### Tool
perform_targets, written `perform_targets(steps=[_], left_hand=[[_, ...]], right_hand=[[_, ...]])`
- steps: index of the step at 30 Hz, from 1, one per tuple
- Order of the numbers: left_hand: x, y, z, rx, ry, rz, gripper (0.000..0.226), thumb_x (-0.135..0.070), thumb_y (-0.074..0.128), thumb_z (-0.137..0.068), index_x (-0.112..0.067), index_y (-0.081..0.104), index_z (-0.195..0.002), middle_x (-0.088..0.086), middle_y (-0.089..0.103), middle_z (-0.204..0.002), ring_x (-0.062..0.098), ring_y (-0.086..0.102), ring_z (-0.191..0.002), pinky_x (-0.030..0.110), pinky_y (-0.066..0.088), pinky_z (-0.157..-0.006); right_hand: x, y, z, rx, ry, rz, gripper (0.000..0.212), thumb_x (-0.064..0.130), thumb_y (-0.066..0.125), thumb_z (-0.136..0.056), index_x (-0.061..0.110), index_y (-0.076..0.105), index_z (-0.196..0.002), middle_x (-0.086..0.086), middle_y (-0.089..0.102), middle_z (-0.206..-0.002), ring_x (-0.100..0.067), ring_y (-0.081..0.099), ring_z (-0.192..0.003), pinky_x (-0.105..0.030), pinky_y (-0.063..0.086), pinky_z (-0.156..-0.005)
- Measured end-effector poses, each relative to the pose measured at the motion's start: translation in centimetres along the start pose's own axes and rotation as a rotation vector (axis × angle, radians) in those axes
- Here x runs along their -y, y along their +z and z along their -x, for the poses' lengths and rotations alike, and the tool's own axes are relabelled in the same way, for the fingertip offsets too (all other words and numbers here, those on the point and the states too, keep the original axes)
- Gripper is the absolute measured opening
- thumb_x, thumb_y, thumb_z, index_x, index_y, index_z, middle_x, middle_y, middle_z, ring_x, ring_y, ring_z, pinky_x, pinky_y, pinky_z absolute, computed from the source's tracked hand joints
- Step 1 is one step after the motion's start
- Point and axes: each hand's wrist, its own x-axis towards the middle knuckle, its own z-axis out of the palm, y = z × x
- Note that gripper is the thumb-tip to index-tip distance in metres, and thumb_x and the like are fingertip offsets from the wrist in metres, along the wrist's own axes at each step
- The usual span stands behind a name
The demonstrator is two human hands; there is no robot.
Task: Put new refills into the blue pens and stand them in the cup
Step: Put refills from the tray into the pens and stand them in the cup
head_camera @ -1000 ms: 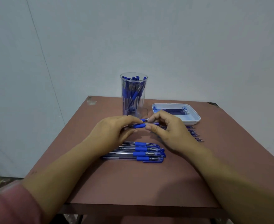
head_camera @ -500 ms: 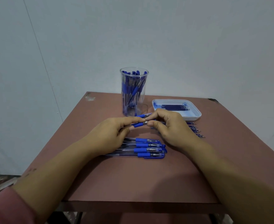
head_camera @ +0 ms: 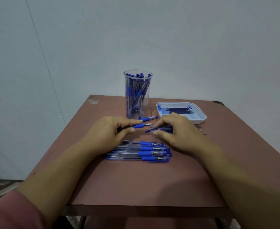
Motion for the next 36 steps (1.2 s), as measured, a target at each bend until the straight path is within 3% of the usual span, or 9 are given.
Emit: perform_targets(steps=[5,8,10,13,18,23,26,31,36], left_hand=[[0.0,-0.4,0.0,-0.044,0.026,-0.071,0.037,-0.031,0.066,-0.089,-0.054,0.058,-0.117,-0.044,0.057,-0.08,0.013,0.058,-0.064,0.015,0.04,-0.063],[0.0,-0.3,0.0,-0.053,0.034,-0.045,0.033,-0.027,0.069,-0.088,-0.042,0.066,-0.117,-0.042,0.055,-0.074,-0.012,0.056,-0.071,0.004,0.036,-0.065],[-0.1,-0.4,0.1,-0.047,0.038,-0.045,0.032,-0.025,0.07,-0.087,-0.038,0.068,-0.117,-0.042,0.053,-0.077,-0.019,0.053,-0.073,0.002,0.036,-0.067],[-0.1,-0.4,0.1,-0.041,0.046,-0.066,0.033,-0.028,0.07,-0.087,-0.042,0.067,-0.117,-0.042,0.055,-0.077,-0.008,0.058,-0.072,0.005,0.037,-0.065],[-0.2,-0.3,0.0,-0.058,0.065,-0.062,0.036,-0.03,0.069,-0.087,-0.05,0.063,-0.116,-0.04,0.06,-0.079,0.014,0.059,-0.065,0.019,0.044,-0.062],[-0.2,-0.2,0.0,-0.069,0.071,-0.004,0.038,-0.026,0.069,-0.088,-0.049,0.061,-0.117,-0.029,0.068,-0.095,-0.006,0.063,-0.08,0.011,0.045,-0.07],[-0.3,-0.2,0.0,-0.058,0.076,0.007,0.036,-0.023,0.07,-0.088,-0.043,0.064,-0.117,-0.032,0.064,-0.093,-0.02,0.056,-0.079,0.002,0.038,-0.07],[-0.2,-0.2,0.1,-0.065,0.067,-0.03,0.036,-0.026,0.07,-0.088,-0.045,0.064,-0.117,-0.036,0.062,-0.081,-0.007,0.058,-0.069,0.008,0.038,-0.063],[-0.3,-0.3,0.1,-0.057,0.081,-0.041,0.033,-0.022,0.071,-0.087,-0.036,0.069,-0.117,-0.02,0.071,-0.098,-0.015,0.056,-0.074,0.001,0.036,-0.066]], right_hand=[[0.4,0.1,0.0,0.085,-0.052,0.077,0.007,0.039,0.069,-0.086,0.036,0.072,-0.092,0.022,0.059,-0.084,0.003,0.05,-0.09,-0.022,0.042,-0.078],[0.3,0.1,-0.1,0.104,-0.071,0.053,0.005,0.037,0.069,-0.087,0.035,0.073,-0.089,0.029,0.057,-0.077,0.009,0.046,-0.092,-0.019,0.034,-0.082],[0.2,0.4,-0.2,0.085,-0.089,0.069,0.008,0.04,0.064,-0.088,0.036,0.071,-0.089,0.029,0.06,-0.081,0.006,0.045,-0.093,-0.029,0.034,-0.088],[0.2,0.6,-0.3,-0.021,-0.079,0.039,0.018,0.046,0.056,-0.088,0.033,0.068,-0.093,0.025,0.062,-0.087,0.0,0.047,-0.093,-0.038,0.039,-0.088],[1.1,1.0,-0.6,-0.067,-0.095,-0.012,0.021,0.043,0.056,-0.094,0.029,0.071,-0.097,0.017,0.065,-0.086,-0.006,0.05,-0.088,-0.035,0.044,-0.081],[1.2,1.4,-0.8,-0.071,-0.077,-0.066,0.012,0.03,0.068,-0.089,0.023,0.071,-0.099,0.018,0.061,-0.086,-0.003,0.054,-0.088,-0.02,0.045,-0.077],[1.2,1.3,-0.6,-0.077,-0.072,-0.102,0.012,0.026,0.073,-0.086,0.025,0.067,-0.096,0.019,0.061,-0.087,-0.004,0.053,-0.089,-0.021,0.045,-0.077],[1.2,1.0,-0.5,-0.081,-0.044,-0.144,0.01,0.034,0.063,-0.092,0.028,0.069,-0.098,0.018,0.063,-0.087,-0.005,0.054,-0.089,-0.026,0.046,-0.079],[1.1,1.2,-0.5,-0.071,-0.05,-0.124,0.012,0.03,0.071,-0.086,0.027,0.07,-0.098,0.017,0.064,-0.089,-0.004,0.055,-0.09,-0.031,0.049,-0.081]])
